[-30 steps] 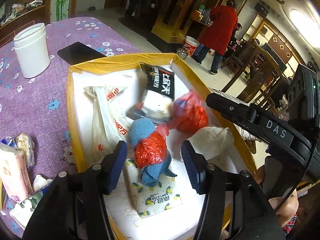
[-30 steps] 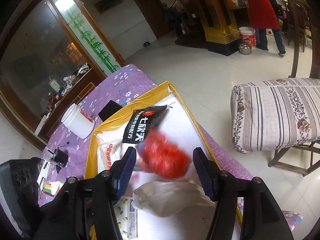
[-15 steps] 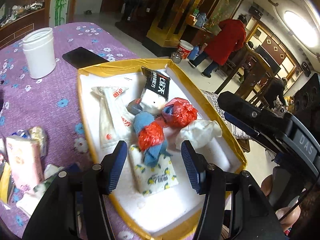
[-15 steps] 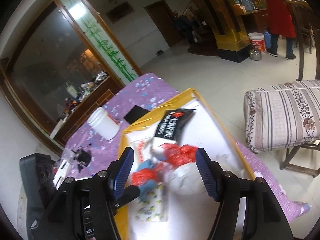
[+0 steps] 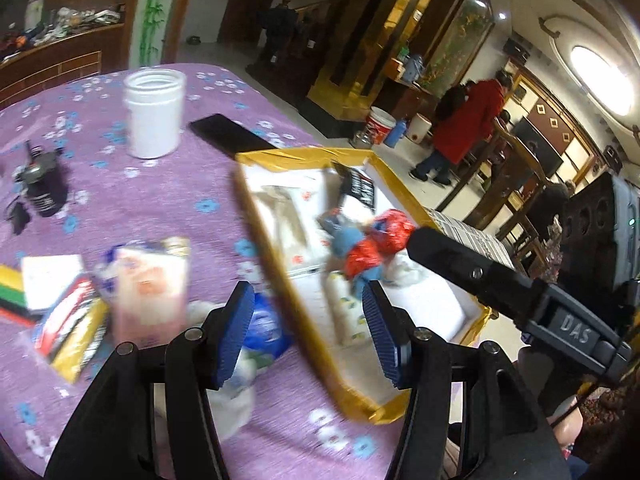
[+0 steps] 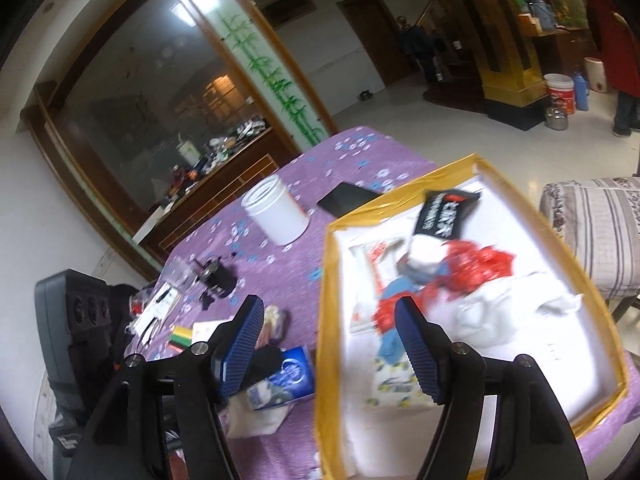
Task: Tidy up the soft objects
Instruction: 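Return both grippers to the table and grasp the blue sock with the left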
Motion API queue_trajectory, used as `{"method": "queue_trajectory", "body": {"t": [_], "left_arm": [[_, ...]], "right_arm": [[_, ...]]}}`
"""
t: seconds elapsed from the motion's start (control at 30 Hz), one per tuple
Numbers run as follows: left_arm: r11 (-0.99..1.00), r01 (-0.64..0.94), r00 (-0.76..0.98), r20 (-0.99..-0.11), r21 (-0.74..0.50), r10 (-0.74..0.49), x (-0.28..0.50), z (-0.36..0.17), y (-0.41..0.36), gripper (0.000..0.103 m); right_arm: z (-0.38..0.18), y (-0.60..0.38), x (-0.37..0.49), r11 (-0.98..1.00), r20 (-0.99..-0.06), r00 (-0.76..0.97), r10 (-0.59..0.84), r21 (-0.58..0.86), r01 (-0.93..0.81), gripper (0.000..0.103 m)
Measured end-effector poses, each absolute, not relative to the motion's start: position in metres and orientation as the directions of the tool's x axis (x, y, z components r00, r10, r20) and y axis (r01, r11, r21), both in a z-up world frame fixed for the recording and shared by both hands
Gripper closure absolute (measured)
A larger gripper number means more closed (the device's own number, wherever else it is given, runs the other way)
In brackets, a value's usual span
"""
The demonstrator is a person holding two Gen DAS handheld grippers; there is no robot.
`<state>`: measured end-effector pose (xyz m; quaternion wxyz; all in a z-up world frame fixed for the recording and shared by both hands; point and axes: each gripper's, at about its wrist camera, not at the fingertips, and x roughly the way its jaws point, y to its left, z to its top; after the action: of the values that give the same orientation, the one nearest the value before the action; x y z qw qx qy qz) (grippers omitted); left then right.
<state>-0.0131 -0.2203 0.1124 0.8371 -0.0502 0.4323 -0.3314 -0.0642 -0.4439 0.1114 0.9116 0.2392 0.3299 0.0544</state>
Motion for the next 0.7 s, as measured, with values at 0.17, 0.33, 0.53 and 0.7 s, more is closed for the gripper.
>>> {"method": "queue_trajectory", "body": {"t": [0.17, 0.33, 0.53, 0.7], "left_arm": [[0.849, 0.404, 0.491, -0.702, -0.341, -0.516, 0.009, 0.114, -0.157, 0.048], [0.938, 0.237, 0.571, -0.745, -0.254, -0.346, 0.047, 0.104, -0.095, 0.048], [0.977, 0.106, 0.522, -0.825, -0.188, -0.215, 0.103, 0.068, -0.049, 0.048], [0.974, 0.132, 0.43, -0.874, -0.187, -0.226, 0.107, 0.039, -0.043, 0.048]], "right_arm": [[0.104, -0.42, -0.06, 0.887, -0.598, 0.748, 0.29, 0.461, 0.025, 0.032], [0.102, -0.401, -0.058, 0.894, -0.604, 0.733, 0.313, 0.448, -0.012, 0.032], [0.098, -0.381, -0.056, 0.893, -0.614, 0.711, 0.343, 0.448, -0.045, 0.032], [0.096, -0.372, -0.058, 0.898, -0.622, 0.7, 0.351, 0.436, -0.061, 0.032]]}}
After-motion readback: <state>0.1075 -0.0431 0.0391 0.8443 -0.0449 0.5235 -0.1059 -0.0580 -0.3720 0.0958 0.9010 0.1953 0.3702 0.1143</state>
